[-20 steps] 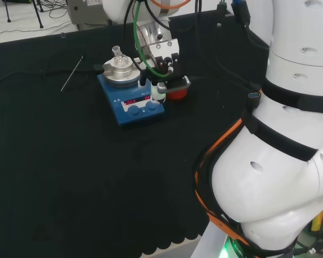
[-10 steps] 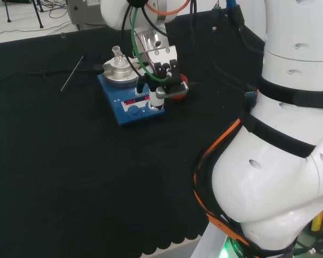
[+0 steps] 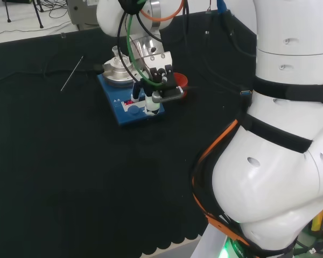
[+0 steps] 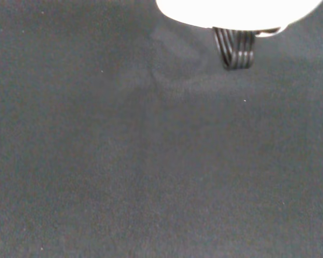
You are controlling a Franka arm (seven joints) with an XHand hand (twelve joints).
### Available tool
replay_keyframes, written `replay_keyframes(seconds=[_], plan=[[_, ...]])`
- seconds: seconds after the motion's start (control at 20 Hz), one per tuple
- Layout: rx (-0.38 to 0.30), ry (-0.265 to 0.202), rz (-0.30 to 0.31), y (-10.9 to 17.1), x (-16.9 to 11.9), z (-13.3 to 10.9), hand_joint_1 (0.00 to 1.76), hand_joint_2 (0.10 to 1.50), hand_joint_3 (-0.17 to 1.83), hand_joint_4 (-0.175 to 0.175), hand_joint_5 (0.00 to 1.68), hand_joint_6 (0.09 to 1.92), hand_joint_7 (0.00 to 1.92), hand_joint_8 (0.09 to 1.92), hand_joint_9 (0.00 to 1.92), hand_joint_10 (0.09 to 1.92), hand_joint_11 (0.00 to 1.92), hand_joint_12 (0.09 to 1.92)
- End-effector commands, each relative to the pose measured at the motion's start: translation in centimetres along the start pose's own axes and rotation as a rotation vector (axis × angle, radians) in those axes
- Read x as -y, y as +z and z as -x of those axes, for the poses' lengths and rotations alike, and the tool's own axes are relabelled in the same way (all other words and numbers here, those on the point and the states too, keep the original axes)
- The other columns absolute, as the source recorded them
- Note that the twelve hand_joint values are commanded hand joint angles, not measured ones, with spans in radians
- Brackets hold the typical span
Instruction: Turn on the heater.
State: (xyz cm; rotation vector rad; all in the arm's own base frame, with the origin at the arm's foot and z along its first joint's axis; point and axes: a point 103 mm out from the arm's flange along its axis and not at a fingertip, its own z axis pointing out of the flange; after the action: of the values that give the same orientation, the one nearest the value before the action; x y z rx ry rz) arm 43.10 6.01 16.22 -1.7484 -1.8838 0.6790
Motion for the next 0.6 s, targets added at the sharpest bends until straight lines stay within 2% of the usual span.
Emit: replay_keyframes(seconds=[0.05, 0.6], plan=[[0.011, -0.008, -0.013, 0.24, -0.64, -0.47, 1.50, 0.62, 1.15, -0.059, 0.39, 0.09, 1.78, 1.85, 1.92, 1.70, 1.80, 1.55], [0.023, 0.005, -0.028, 0.73, -1.59, 0.21, 1.50, 0.62, 1.16, -0.057, 0.40, 0.09, 1.77, 1.84, 1.92, 1.70, 1.80, 1.55]])
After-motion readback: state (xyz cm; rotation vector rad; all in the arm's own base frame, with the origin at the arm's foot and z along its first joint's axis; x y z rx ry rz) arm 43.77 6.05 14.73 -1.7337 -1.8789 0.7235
